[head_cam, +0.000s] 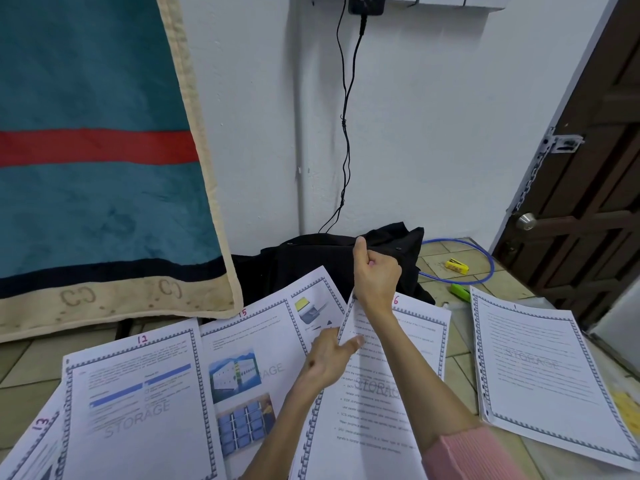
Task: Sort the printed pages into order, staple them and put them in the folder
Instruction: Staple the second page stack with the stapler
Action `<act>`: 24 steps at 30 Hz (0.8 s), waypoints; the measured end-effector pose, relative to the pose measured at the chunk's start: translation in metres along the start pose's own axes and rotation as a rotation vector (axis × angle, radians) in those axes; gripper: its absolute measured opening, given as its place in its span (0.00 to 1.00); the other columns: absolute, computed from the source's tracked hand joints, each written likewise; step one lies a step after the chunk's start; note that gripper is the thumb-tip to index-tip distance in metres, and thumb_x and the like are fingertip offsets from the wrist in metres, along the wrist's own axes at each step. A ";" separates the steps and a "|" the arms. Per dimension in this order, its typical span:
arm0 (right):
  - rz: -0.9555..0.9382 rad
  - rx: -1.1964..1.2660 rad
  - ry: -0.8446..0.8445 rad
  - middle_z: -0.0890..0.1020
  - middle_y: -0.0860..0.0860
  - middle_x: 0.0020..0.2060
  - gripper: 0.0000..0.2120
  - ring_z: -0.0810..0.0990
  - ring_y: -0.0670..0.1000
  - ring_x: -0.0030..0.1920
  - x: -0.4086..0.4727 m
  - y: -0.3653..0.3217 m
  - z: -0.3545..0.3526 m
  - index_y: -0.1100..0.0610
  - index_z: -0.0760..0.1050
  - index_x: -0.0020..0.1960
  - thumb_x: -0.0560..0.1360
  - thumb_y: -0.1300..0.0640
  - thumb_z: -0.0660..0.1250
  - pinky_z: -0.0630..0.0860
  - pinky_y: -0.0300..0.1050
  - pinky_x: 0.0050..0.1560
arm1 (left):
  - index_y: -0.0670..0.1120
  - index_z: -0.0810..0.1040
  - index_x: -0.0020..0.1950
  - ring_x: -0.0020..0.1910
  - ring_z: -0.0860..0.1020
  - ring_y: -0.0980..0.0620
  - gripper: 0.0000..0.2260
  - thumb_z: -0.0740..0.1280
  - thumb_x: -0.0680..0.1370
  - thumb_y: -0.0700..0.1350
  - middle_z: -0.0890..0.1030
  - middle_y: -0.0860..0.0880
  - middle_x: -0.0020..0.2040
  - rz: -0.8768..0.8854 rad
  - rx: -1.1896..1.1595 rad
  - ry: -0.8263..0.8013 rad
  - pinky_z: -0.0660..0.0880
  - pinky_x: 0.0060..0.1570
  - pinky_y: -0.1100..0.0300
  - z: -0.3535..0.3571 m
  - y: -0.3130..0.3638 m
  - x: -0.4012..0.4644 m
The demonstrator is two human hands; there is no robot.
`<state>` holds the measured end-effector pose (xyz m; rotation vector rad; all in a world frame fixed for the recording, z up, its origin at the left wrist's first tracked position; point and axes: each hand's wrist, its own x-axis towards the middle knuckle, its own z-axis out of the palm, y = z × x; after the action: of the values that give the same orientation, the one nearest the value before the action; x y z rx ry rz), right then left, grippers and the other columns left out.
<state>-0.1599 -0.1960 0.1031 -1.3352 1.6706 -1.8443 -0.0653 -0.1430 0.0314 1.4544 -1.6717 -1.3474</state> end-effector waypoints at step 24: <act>0.582 -0.168 0.106 0.75 0.48 0.29 0.04 0.72 0.52 0.36 0.005 0.103 -0.116 0.65 0.78 0.43 0.72 0.64 0.69 0.67 0.40 0.36 | 0.47 0.79 0.54 0.46 0.82 0.53 0.07 0.66 0.77 0.45 0.83 0.49 0.49 -0.148 -0.271 -0.096 0.79 0.44 0.60 -0.039 -0.024 0.007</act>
<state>-0.2891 -0.1570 0.0264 -0.6940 2.0300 -1.4725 -0.0241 -0.1606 0.0220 1.3931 -1.3941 -1.6765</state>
